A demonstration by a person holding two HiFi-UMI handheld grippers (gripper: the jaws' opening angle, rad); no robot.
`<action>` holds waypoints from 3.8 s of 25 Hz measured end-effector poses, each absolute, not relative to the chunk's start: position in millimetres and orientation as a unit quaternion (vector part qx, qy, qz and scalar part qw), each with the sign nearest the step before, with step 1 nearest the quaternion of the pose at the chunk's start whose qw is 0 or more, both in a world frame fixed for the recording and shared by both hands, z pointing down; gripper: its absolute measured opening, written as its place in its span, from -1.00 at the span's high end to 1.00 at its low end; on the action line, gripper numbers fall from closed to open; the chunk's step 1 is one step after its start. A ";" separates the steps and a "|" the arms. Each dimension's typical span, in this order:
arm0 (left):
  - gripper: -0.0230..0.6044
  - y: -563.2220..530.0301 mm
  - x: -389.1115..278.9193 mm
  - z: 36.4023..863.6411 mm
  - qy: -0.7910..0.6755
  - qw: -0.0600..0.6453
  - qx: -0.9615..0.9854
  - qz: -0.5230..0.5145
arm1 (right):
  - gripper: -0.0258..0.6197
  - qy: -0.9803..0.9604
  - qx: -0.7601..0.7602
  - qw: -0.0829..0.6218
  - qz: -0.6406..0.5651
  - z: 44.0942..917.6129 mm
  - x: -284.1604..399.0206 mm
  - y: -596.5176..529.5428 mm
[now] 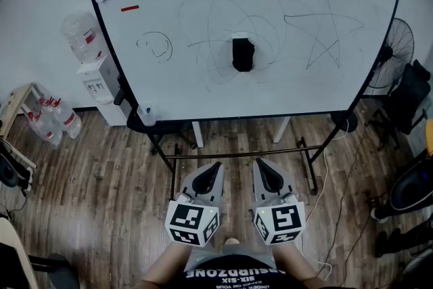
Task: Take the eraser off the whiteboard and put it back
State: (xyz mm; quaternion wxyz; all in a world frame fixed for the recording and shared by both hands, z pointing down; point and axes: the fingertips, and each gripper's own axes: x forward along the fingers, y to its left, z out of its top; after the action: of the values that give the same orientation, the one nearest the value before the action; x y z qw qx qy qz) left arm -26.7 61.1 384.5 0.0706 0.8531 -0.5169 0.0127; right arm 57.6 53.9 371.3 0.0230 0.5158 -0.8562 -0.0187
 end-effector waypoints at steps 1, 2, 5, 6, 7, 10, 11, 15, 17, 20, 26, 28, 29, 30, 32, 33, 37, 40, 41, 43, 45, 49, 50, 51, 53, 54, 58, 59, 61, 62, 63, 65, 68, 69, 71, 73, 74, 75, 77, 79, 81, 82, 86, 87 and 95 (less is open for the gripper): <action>0.90 60.9 -25.6 383.5 -0.517 0.069 0.853 0.014 | 0.92 -0.855 0.518 0.023 -0.017 370.7 58.7 54.1; 0.90 60.8 -24.6 382.6 -0.517 0.068 0.853 0.015 | 0.92 -0.854 0.519 0.023 -0.016 370.1 59.8 54.2; 0.90 61.0 -22.2 380.3 -0.515 0.066 0.854 0.018 | 0.92 -0.851 0.524 0.018 -0.014 367.5 63.0 52.3; 0.90 60.4 -22.9 379.5 -0.516 0.064 0.854 0.018 | 0.92 -0.850 0.526 0.015 -0.014 365.9 63.7 50.3; 0.90 58.9 -24.8 379.0 -0.518 0.063 0.853 0.018 | 0.92 -0.850 0.527 0.011 -0.016 364.0 63.7 47.8; 0.90 51.5 -33.0 380.9 -0.528 0.070 0.846 0.016 | 0.92 -0.850 0.527 0.001 -0.026 357.4 62.1 40.6; 0.90 49.0 -34.7 382.0 -0.530 0.073 0.845 0.016 | 0.92 -0.850 0.526 -0.001 -0.028 355.7 61.9 38.2; 0.90 36.9 -36.4 381.7 -0.532 0.074 0.843 0.016 | 0.92 -0.848 0.529 -0.003 -0.034 350.8 64.5 24.8; 0.90 28.0 -36.8 381.3 -0.532 0.074 0.843 0.015 | 0.92 -0.848 0.529 -0.005 -0.037 347.7 65.5 17.2; 0.90 13.0 -34.5 380.7 -0.531 0.074 0.844 0.015 | 0.92 -0.850 0.526 -0.007 -0.038 344.5 66.6 5.0; 0.90 -18.8 -30.9 378.6 -0.527 0.072 0.847 0.018 | 0.86 -0.852 0.522 -0.015 -0.042 335.2 66.6 -26.9; 0.90 -29.7 -32.6 377.9 -0.529 0.072 0.845 0.019 | 0.80 -0.852 0.521 -0.019 -0.043 330.7 65.5 -38.3; 0.90 -35.4 -33.5 377.4 -0.530 0.072 0.845 0.019 | 0.73 -0.853 0.520 -0.022 -0.045 327.8 64.9 -44.1; 0.90 -41.0 -34.3 376.8 -0.530 0.072 0.845 0.020 | 0.64 -0.853 0.519 -0.025 -0.046 324.6 64.6 -50.0; 0.90 -51.8 -35.5 375.9 -0.531 0.072 0.844 0.020 | 0.37 -0.852 0.520 -0.035 -0.048 318.9 64.9 -62.1; 0.90 -56.9 -36.2 375.8 -0.531 0.072 0.844 0.020 | 0.22 -0.851 0.521 -0.040 -0.048 316.5 65.6 -68.2; 0.90 -77.5 -38.4 377.4 -0.533 0.077 0.843 0.019 | 0.04 -0.841 0.536 -0.048 -0.049 310.9 70.1 -91.7; 0.90 -92.4 -39.2 379.7 -0.533 0.080 0.842 0.020 | -0.04 -0.837 0.543 -0.050 -0.051 309.0 71.0 -107.1; 0.90 -97.1 -39.1 380.4 -0.533 0.081 0.842 0.020 | -0.05 -0.836 0.544 -0.050 -0.051 308.7 70.9 -111.7; 0.90 -106.1 -38.3 381.0 -0.532 0.082 0.842 0.021 | -0.06 -0.836 0.545 -0.051 -0.050 308.3 71.3 -121.0; 0.90 -114.5 -37.8 380.5 -0.531 0.082 0.843 0.022 | -0.07 -0.835 0.546 -0.050 -0.049 307.7 71.5 -130.7; 0.90 -131.5 -41.9 379.0 -0.532 0.084 0.842 0.022 | -0.08 -0.835 0.545 -0.050 -0.047 306.4 67.2 -152.3; 0.90 -135.4 -43.5 379.2 -0.533 0.084 0.842 0.022 | -0.09 -0.835 0.546 -0.050 -0.046 306.6 66.0 -157.4; 0.90 -139.3 -45.0 379.5 -0.533 0.085 0.842 0.023 | -0.09 -0.835 0.547 -0.049 -0.045 306.9 64.9 -162.3; 0.90 -147.6 -48.0 380.3 -0.532 0.086 0.842 0.025 | -0.09 -0.834 0.549 -0.047 -0.042 308.0 62.8 -172.3; 0.90 -152.1 -49.4 380.8 -0.532 0.086 0.842 0.025 | -0.09 -0.833 0.549 -0.045 -0.041 308.8 61.7 -177.4; 0.90 -171.0 -51.7 382.4 -0.528 0.087 0.844 0.028 | -0.10 -0.831 0.554 -0.038 -0.038 311.5 58.4 -196.8; 0.90 -175.7 -51.8 382.8 -0.526 0.086 0.846 0.029 | -0.10 -0.830 0.555 -0.037 -0.037 311.7 57.4 -201.6; 0.90 -184.5 -52.5 383.8 -0.523 0.085 0.848 0.031 | -0.10 -0.830 0.556 -0.035 -0.037 311.6 54.6 -210.6; 0.90 -188.7 -53.1 384.1 -0.521 0.085 0.849 0.032 | -0.10 -0.829 0.556 -0.035 -0.037 311.3 52.9 -214.8; 0.90 -192.9 -54.0 384.3 -0.520 0.084 0.849 0.032 | -0.10 -0.829 0.557 -0.035 -0.037 311.1 51.1 -219.0; 0.90 -200.9 -55.8 384.4 -0.517 0.084 0.851 0.033 | -0.10 -0.829 0.557 -0.034 -0.038 311.1 47.3 -226.6; 0.90 -211.0 -58.1 384.6 -0.513 0.084 0.854 0.033 | -0.10 -0.828 0.558 -0.033 -0.037 312.2 41.9 -237.2; 0.90 -213.9 -58.8 384.8 -0.511 0.084 0.855 0.033 | -0.10 -0.829 0.557 -0.033 -0.037 312.3 40.0 -240.5; 0.90 -219.2 -60.7 385.4 -0.508 0.085 0.857 0.034 | -0.10 -0.828 0.558 -0.031 -0.038 312.3 36.6 -246.6; 0.90 -224.1 -63.0 385.5 -0.505 0.085 0.858 0.033 | -0.10 -0.828 0.559 -0.029 -0.039 312.4 33.2 -252.4; 0.90 -226.4 -64.1 385.3 -0.504 0.085 0.859 0.033 | -0.10 -0.829 0.557 -0.028 -0.040 312.1 30.8 -255.4; 0.90 -228.6 -65.3 385.1 -0.502 0.085 0.860 0.032 | -0.10 -0.830 0.555 -0.026 -0.042 312.0 28.3 -258.4; 0.90 -233.0 -67.2 384.7 -0.499 0.085 0.862 0.031 | -0.10 -0.831 0.555 -0.022 -0.042 312.7 24.2 -264.7; 0.90 -236.9 -69.0 384.7 -0.496 0.085 0.864 0.030 | -0.10 -0.830 0.556 -0.018 -0.043 313.2 20.8 -270.5; 0.90 -240.7 -70.6 384.9 -0.492 0.086 0.866 0.029 | -0.10 -0.829 0.558 -0.013 -0.044 314.3 18.2 -276.1; 0.90 -242.8 -71.0 384.9 -0.491 0.086 0.867 0.029 | -0.10 -0.828 0.559 -0.012 -0.044 314.8 17.3 -279.1; 0.90 -250.9 -70.6 384.8 -0.483 0.085 0.871 0.030 | -0.10 -0.824 0.564 -0.007 -0.044 316.5 16.1 -291.6; 0.90 -252.8 -70.4 385.4 -0.482 0.085 0.872 0.031 | -0.10 -0.823 0.566 -0.005 -0.044 317.2 16.2 -294.7; 0.90 -266.4 -71.5 390.7 -0.470 0.088 0.878 0.036 | -0.09 -0.816 0.576 0.002 -0.048 320.7 14.0 -315.6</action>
State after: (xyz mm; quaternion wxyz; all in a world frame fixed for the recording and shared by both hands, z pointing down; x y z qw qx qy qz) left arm -71.5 -266.4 390.7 0.0878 0.8778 -0.4696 0.0357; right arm 14.0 -315.6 320.7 0.0025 0.5763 -0.8159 -0.0477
